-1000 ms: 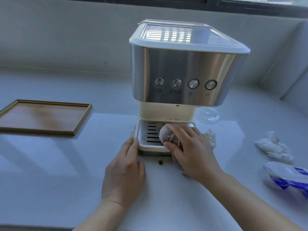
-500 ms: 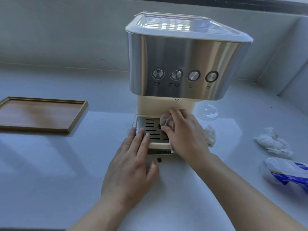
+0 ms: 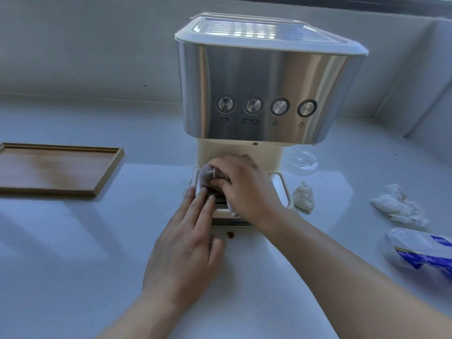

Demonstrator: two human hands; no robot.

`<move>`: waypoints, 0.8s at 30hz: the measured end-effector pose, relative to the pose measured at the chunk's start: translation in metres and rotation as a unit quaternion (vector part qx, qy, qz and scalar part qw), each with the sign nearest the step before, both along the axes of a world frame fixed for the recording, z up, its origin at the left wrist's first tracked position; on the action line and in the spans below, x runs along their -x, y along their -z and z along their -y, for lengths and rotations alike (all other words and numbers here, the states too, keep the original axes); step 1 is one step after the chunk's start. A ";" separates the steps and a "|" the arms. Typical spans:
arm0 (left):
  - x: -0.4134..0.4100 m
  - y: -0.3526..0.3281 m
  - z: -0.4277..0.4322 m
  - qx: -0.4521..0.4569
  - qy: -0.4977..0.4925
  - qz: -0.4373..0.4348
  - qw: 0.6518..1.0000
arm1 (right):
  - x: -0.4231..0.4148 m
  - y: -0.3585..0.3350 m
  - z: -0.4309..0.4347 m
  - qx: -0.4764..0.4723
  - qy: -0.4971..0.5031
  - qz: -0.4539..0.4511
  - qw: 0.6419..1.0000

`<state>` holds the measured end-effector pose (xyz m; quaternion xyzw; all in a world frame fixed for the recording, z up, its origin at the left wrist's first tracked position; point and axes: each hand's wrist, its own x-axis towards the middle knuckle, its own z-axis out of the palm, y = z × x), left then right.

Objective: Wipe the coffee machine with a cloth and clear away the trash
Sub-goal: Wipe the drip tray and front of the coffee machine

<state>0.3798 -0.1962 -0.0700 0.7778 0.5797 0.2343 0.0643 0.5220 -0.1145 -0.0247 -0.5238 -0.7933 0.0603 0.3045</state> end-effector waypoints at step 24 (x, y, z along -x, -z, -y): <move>0.002 0.001 0.000 0.013 0.013 0.019 1.000 | -0.064 0.005 0.005 -0.027 0.283 0.086 0.955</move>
